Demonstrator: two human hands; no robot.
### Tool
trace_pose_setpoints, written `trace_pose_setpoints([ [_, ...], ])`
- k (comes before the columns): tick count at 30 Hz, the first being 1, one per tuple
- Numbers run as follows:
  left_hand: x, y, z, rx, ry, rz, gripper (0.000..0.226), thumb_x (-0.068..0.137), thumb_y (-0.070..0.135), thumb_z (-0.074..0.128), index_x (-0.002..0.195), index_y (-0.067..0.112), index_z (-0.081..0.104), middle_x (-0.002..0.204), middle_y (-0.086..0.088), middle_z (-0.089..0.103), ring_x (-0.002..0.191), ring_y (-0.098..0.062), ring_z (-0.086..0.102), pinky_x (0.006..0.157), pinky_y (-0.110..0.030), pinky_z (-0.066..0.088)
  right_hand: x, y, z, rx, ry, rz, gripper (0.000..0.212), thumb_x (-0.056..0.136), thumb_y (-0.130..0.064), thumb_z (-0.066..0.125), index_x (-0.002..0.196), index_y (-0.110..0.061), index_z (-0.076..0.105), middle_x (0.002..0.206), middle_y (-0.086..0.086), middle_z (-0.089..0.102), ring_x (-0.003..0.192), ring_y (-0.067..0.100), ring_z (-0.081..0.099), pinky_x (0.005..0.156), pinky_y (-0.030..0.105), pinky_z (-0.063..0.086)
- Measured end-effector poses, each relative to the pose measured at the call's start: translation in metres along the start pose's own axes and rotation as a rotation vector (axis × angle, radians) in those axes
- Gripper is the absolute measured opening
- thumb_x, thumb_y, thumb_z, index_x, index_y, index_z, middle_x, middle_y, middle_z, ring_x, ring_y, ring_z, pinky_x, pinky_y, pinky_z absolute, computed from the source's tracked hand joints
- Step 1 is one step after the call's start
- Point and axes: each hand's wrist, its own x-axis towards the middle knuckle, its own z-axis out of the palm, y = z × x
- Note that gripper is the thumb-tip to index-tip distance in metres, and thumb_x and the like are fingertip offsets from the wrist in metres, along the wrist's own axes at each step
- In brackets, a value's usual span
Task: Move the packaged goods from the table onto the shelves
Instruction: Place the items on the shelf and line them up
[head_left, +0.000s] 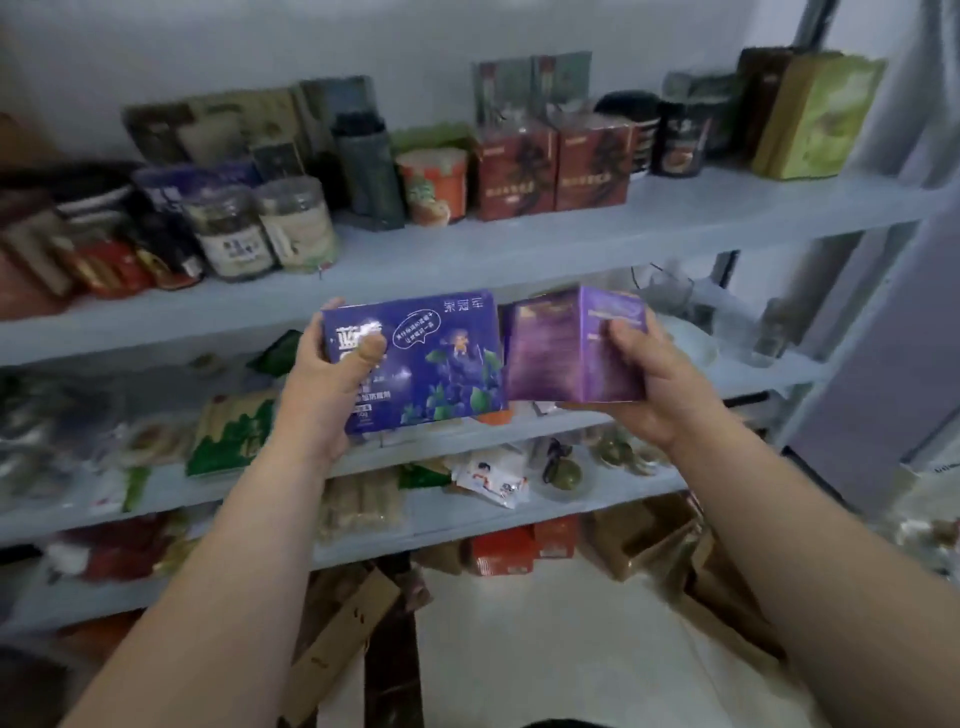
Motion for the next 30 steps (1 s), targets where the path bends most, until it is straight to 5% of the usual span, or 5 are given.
trace_pose_setpoints([
  [7,0.027,0.037,0.012,0.0,0.161,0.176,0.084,0.072,0.036,0.082,0.146,0.04,0.042,0.124,0.0,0.068,0.096,-0.024,0.075,0.073,-0.043,0.062,0.094,-0.026,0.015,-0.153,-0.107,-0.12,0.049,0.078,-0.004,0.078,0.113,-0.024,0.051,0.096,0.0,0.07,0.081,0.014,0.069,0.067,0.032,0.059],
  [14,0.04,0.042,0.031,0.116,0.275,0.296,0.05,0.092,0.03,0.073,0.13,0.05,0.048,0.123,0.004,0.063,0.098,-0.025,0.074,0.077,-0.054,0.061,0.148,-0.061,0.013,-0.378,-0.194,-0.235,0.049,0.078,-0.019,0.082,0.113,-0.04,0.054,0.115,-0.002,0.064,0.106,0.027,0.069,0.079,0.049,0.061],
  [18,0.074,0.05,0.048,0.304,0.282,0.369,0.04,0.096,0.021,0.068,0.124,0.041,0.046,0.119,0.005,0.062,0.099,-0.023,0.072,0.069,-0.041,0.063,0.183,-0.068,0.002,-0.507,-0.111,-0.285,0.051,0.084,-0.016,0.08,0.12,-0.036,0.05,0.118,-0.002,0.061,0.105,0.024,0.067,0.078,0.045,0.063],
  [25,0.164,0.071,0.064,0.939,0.187,0.493,0.043,0.094,0.022,0.069,0.126,0.035,0.043,0.14,-0.005,0.046,0.12,-0.025,0.054,0.095,-0.046,0.054,0.223,-0.047,-0.012,-0.728,-0.025,-0.305,0.05,0.083,-0.016,0.082,0.118,-0.035,0.051,0.113,-0.006,0.065,0.1,0.011,0.067,0.071,0.019,0.056],
  [30,0.191,0.082,0.071,1.578,0.18,0.659,0.066,0.09,0.011,0.067,0.148,0.014,0.036,0.159,-0.008,0.027,0.149,-0.027,0.02,0.125,-0.045,0.018,0.228,-0.038,-0.005,-0.762,0.05,-0.318,0.05,0.087,-0.011,0.077,0.125,-0.027,0.049,0.109,-0.013,0.061,0.083,-0.018,0.061,0.065,0.006,0.048],
])
